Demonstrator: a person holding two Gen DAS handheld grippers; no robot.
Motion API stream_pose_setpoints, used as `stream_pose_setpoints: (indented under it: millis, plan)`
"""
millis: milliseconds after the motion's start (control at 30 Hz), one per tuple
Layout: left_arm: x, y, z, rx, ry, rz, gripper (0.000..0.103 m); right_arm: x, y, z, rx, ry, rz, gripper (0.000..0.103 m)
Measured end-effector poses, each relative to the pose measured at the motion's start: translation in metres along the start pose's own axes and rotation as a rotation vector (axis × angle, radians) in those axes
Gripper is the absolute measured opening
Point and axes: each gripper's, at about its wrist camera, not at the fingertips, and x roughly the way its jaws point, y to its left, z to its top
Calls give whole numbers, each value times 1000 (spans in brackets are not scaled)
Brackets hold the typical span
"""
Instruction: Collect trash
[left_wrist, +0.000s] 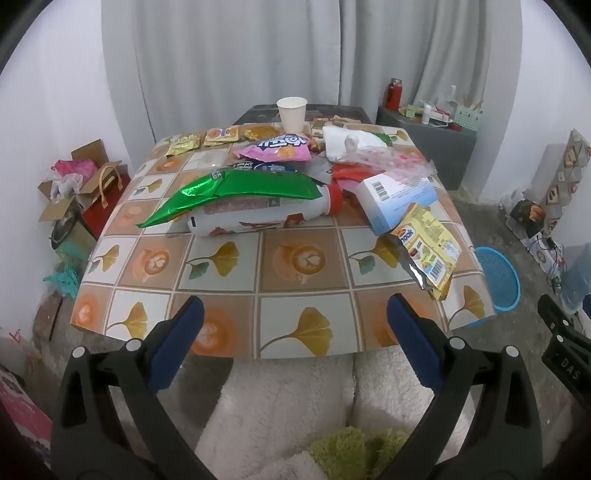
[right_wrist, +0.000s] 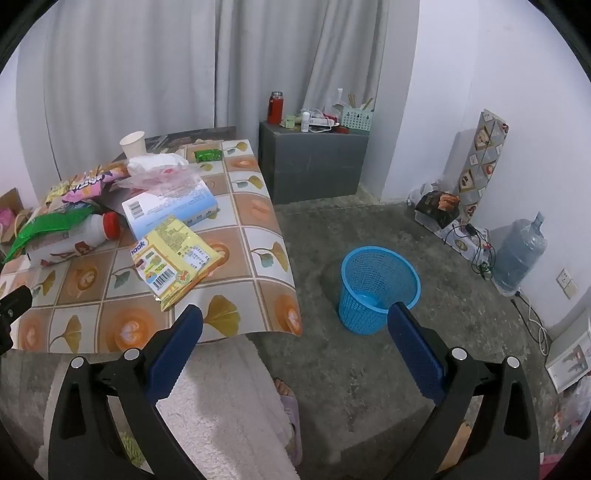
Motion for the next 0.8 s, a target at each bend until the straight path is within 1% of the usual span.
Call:
stream_pose_setpoints:
  millis: [600, 800]
  plan:
    - [2, 2, 2, -3, 2, 4, 95, 0, 2, 0, 0, 0, 0, 98]
    - [5, 7, -4, -10, 6, 11, 95, 0, 3, 0, 0, -1, 0, 98]
